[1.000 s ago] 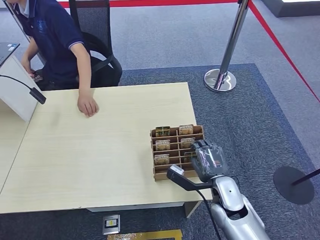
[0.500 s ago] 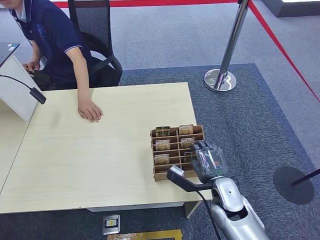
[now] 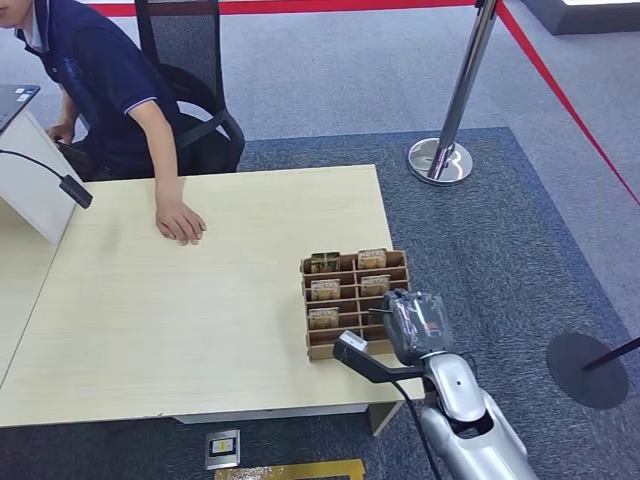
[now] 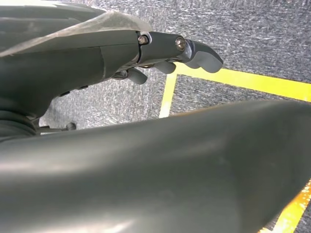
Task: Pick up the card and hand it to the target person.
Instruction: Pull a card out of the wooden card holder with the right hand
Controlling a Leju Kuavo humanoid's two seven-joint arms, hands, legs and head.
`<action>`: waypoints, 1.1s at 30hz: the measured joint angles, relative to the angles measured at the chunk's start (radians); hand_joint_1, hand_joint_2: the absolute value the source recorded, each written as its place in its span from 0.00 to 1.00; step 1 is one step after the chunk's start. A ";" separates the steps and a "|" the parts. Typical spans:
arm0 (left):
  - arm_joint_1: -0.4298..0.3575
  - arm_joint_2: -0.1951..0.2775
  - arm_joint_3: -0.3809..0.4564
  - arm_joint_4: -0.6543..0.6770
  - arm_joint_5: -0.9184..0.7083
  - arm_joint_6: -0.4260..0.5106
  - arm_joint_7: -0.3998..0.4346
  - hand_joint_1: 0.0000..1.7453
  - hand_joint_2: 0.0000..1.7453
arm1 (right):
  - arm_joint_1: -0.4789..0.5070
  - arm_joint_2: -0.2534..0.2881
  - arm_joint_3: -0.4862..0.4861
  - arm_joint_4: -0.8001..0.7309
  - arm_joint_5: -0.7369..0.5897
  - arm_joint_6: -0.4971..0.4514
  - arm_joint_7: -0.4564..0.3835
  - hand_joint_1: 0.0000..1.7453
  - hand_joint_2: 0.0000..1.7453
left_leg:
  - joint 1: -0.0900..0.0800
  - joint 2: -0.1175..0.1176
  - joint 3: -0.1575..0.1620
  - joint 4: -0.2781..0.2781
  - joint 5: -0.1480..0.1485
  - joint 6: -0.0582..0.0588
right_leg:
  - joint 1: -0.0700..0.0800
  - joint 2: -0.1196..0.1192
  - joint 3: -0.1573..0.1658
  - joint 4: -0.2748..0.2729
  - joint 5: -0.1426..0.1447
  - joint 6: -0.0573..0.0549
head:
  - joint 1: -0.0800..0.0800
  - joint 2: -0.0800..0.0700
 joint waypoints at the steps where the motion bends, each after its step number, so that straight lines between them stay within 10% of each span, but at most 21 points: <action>1: 0.000 0.000 0.000 0.000 0.000 0.000 0.000 0.00 0.00 | 0.000 0.000 0.000 0.001 0.000 -0.003 0.000 1.00 1.00 | 0.000 0.000 0.000 0.000 0.000 0.000 | 0.000 0.000 0.000 0.000 0.000 0.000 | 0.000 0.000; 22: 0.008 0.002 0.026 0.001 0.025 0.008 -0.006 0.00 0.00 | 0.133 -0.079 -0.032 -0.428 -0.095 0.052 -0.078 1.00 1.00 | 0.000 0.000 -0.001 0.000 0.000 0.000 | 0.000 0.000 0.000 0.000 0.000 0.000 | 0.000 0.000; 27: 0.004 -0.003 0.026 0.005 0.018 0.003 -0.007 0.00 0.00 | 0.036 -0.063 -0.013 -0.449 -0.144 0.043 -0.133 1.00 1.00 | 0.000 0.001 -0.001 0.000 0.001 0.000 | 0.000 0.000 0.000 0.001 0.002 -0.001 | 0.000 0.000; 33: -0.015 -0.014 0.025 0.009 0.010 -0.004 -0.009 0.00 0.00 | -0.235 0.101 0.106 -0.232 -0.173 0.013 -0.122 1.00 1.00 | 0.001 0.002 -0.001 0.000 0.005 -0.002 | 0.001 0.000 -0.002 0.003 0.003 -0.003 | 0.000 0.000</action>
